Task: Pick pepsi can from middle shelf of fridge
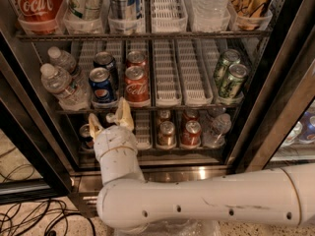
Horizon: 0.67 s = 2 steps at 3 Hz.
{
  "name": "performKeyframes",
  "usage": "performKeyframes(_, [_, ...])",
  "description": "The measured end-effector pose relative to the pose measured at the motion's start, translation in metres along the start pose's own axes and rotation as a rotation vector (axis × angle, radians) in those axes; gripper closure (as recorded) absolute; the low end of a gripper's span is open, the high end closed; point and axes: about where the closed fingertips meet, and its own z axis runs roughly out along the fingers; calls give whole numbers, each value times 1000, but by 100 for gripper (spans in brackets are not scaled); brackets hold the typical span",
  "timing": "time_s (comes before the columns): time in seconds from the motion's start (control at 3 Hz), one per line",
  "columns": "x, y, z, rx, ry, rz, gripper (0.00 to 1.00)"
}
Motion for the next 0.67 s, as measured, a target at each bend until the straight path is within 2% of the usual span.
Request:
performKeyframes(0.33, [-2, -9, 11, 47, -15, 40, 34])
performKeyframes(0.67, [-11, -7, 23, 42, -50, 83, 34])
